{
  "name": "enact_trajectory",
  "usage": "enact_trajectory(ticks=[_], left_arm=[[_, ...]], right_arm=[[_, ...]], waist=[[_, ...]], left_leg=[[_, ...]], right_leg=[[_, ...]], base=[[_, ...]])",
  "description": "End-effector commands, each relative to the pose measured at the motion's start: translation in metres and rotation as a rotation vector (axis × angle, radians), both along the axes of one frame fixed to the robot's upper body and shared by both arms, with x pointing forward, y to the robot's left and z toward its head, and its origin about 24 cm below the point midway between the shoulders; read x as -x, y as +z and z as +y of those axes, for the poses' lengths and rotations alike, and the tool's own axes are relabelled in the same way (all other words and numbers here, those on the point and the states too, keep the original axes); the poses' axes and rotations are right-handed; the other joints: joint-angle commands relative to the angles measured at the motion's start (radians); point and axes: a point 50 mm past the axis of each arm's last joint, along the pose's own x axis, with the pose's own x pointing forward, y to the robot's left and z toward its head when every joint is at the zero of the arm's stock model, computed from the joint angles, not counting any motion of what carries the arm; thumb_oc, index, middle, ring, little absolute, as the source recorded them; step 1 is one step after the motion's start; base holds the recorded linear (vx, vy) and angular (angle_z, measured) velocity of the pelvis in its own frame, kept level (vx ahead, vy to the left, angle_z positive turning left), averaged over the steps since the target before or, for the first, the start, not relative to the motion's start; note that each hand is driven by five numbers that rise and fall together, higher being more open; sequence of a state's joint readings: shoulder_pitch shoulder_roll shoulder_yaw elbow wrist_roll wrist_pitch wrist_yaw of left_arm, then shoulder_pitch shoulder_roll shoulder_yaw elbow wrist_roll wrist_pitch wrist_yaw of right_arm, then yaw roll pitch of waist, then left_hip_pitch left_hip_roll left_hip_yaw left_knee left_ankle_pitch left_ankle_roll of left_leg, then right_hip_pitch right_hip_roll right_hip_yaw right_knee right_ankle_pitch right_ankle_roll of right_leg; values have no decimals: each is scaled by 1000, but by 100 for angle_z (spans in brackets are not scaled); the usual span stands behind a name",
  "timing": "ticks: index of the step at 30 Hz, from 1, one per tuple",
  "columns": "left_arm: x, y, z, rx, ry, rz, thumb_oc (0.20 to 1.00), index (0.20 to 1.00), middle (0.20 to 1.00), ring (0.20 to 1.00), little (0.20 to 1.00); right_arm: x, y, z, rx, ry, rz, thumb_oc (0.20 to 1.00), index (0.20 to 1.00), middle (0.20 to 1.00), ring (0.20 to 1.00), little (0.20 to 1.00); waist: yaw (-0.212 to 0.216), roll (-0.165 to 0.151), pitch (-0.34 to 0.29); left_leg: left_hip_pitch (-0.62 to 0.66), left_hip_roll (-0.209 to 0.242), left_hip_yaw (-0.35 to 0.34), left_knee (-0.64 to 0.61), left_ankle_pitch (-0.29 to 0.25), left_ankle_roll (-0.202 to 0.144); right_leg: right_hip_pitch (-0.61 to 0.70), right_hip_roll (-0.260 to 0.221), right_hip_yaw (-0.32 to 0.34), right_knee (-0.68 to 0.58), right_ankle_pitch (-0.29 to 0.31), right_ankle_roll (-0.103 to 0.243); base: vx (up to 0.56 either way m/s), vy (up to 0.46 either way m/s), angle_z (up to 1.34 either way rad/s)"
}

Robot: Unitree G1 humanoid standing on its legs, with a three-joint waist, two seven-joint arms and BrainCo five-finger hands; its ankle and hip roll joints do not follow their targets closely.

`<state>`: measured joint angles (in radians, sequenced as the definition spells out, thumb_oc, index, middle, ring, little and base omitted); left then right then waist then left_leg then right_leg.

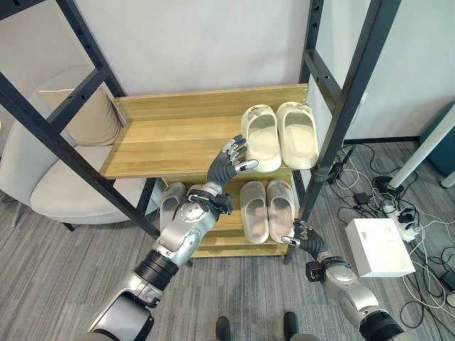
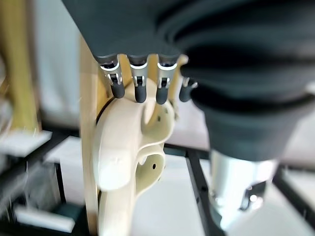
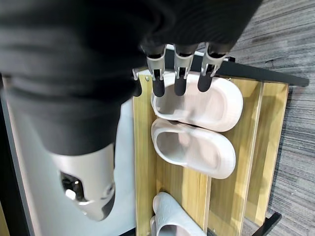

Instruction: Arrange the slippers neatly on the shoe rack.

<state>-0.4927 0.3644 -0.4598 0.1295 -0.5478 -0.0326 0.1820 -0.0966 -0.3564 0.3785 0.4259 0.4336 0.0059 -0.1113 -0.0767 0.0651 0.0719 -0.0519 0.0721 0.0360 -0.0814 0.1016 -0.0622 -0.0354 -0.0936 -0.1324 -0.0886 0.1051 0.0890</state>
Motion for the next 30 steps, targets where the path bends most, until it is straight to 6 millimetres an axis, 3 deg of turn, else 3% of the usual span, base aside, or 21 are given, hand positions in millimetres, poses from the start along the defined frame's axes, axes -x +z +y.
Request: enact_trajectory(ticks=[1, 3, 6, 9, 11, 12, 13, 14, 15, 17, 19, 20, 21, 22, 24, 25, 26, 28, 30], left_arm=[[-17, 46, 9, -227, 208, -330, 1000, 1000, 1000, 1000, 1000], [-16, 46, 13, -237, 238, -342, 1000, 1000, 1000, 1000, 1000], [-1, 58, 42, -188, 391, -447, 1000, 1000, 1000, 1000, 1000], [41, 72, 32, 139, 43, -476, 1000, 1000, 1000, 1000, 1000], [58, 70, 13, 193, -191, -444, 1000, 1000, 1000, 1000, 1000], [74, 66, -3, 184, -395, -417, 1000, 1000, 1000, 1000, 1000], [77, 61, -6, 214, -447, -384, 1000, 1000, 1000, 1000, 1000], [79, 50, -12, 198, -517, -324, 1000, 1000, 1000, 1000, 1000], [85, 35, -18, 176, -581, -247, 1000, 1000, 1000, 1000, 1000], [94, 10, -22, 95, -640, -160, 1000, 1000, 1000, 1000, 1000], [97, -16, -28, -24, -678, -81, 1000, 1000, 1000, 1000, 1000], [96, -59, -26, -139, -649, 71, 1000, 1000, 1000, 1000, 1000], [97, -79, -24, -217, -633, 129, 1000, 1000, 1000, 1000, 1000], [99, -105, -23, -272, -596, 207, 1000, 1000, 1000, 1000, 1000], [104, -131, -18, -372, -572, 298, 1000, 1000, 1000, 1000, 1000], [104, -131, -18, -372, -572, 297, 1000, 1000, 1000, 1000, 1000], [112, -151, -7, -418, -527, 373, 1000, 1000, 1000, 1000, 1000], [130, -206, 16, -505, -335, 605, 1000, 1000, 1000, 1000, 1000], [130, -219, 29, -432, -161, 704, 1000, 1000, 1000, 1000, 1000]], right_arm=[[-3, 12, 7, -34, -16, -124, 1000, 1000, 1000, 1000, 1000], [-2, 12, 6, -31, -21, -129, 1000, 1000, 1000, 1000, 1000], [0, 15, 2, -31, -45, -159, 1000, 1000, 1000, 1000, 1000], [4, 10, -2, -39, -39, -131, 1000, 1000, 1000, 1000, 1000], [6, 4, -2, -49, -27, -99, 1000, 1000, 1000, 1000, 1000], [6, 0, 0, -53, -11, -75, 1000, 1000, 1000, 1000, 1000], [27, -5, 7, -122, 14, -57, 1000, 1000, 1000, 1000, 1000], [47, -11, 0, -127, 52, -19, 1000, 1000, 1000, 1000, 1000], [44, -6, -10, -78, 61, -43, 1000, 1000, 1000, 1000, 1000], [58, -14, -17, -78, 50, -6, 1000, 1000, 1000, 1000, 1000], [57, -16, -16, -76, 51, -1, 1000, 1000, 1000, 1000, 1000], [55, -15, -16, -74, 52, -5, 1000, 1000, 1000, 1000, 1000], [53, -14, -16, -75, 47, -10, 1000, 1000, 1000, 1000, 1000], [66, -26, -18, -51, 47, 42, 1000, 1000, 1000, 1000, 1000], [50, -23, -22, -14, 32, 25, 1000, 1000, 1000, 1000, 1000], [50, -23, -22, -13, 32, 24, 1000, 1000, 1000, 1000, 1000], [45, -22, -20, -17, 17, 15, 1000, 1000, 1000, 1000, 1000], [43, -24, -12, -48, -30, 7, 1000, 1000, 1000, 1000, 1000], [44, -24, -10, -60, -60, 8, 1000, 1000, 1000, 1000, 1000]], waist=[[14, -41, -5], [13, -42, -5], [28, -50, -6], [44, -53, -9], [49, -53, -10], [53, -54, -12], [42, -55, -9], [28, -57, -8], [23, -55, -7], [18, -56, -6], [12, -54, -5], [4, -53, -2], [-1, -53, 0], [-8, -52, 4], [-15, -49, 6], [-15, -49, 6], [-13, -48, 7], [-8, -54, 4], [-6, -60, 1]], left_leg=[[50, 11, -1, -6, -100, -14], [50, 11, -2, -6, -100, -15], [49, 14, -9, -6, -97, -19], [47, 15, -9, -6, -96, -19], [48, 15, -11, -6, -97, -20], [51, 15, -12, -6, -101, -18], [54, 15, -7, -6, -103, -18], [57, 17, 0, -6, -105, -18], [59, 17, 4, -6, -107, -17], [62, 17, 6, -6, -110, -14], [65, 17, 10, -6, -114, -12], [68, 17, 12, -6, -115, -10], [69, 17, 13, -6, -116, -9], [72, 16, 18, -6, -118, -7], [76, 17, 21, -6, -119, -6], [76, 17, 21, -6, -119, -6], [77, 16, 19, -6, -119, -5], [84, 15, 20, -6, -120, -4], [85, 14, 20, -6, -118, -4]], right_leg=[[35, -38, -31, 1, -100, 55], [36, -38, -32, 1, -101, 55], [40, -36, -42, 1, -102, 54], [41, -36, -45, 1, -98, 53], [43, -36, -46, 1, -98, 53], [45, -36, -46, 1, -100, 55], [44, -36, -42, 1, -100, 57], [44, -36, -37, 1, -98, 58], [44, -35, -33, 1, -98, 58], [45, -32, -28, 1, -100, 59], [46, -31, -22, 1, -101, 60], [45, -30, -17, 1, -101, 59], [44, -30, -14, 1, -101, 59], [46, -31, -10, 1, -100, 60], [46, -31, -7, 1, -99, 59], [46, -31, -7, 1, -99, 59], [46, -30, -6, 1, -98, 57], [52, -32, -8, 1, -99, 53], [52, -34, -9, 1, -97, 50]], base=[[0, 0, 0], [0, 0, 0], [-12, -12, 5], [-19, 9, 11], [-4, 14, 7], [0, 0, 0], [0, 0, 0], [0, 0, 0], [-32, 6, -2], [-18, 2, -29], [-9, 19, -23], [-10, 26, -7], [-11, 33, -9], [-9, 32, -11], [-7, 23, -12], [-9, 11, -14], [0, 0, 0], [3, 1, 3], [-2, -6, 3]])
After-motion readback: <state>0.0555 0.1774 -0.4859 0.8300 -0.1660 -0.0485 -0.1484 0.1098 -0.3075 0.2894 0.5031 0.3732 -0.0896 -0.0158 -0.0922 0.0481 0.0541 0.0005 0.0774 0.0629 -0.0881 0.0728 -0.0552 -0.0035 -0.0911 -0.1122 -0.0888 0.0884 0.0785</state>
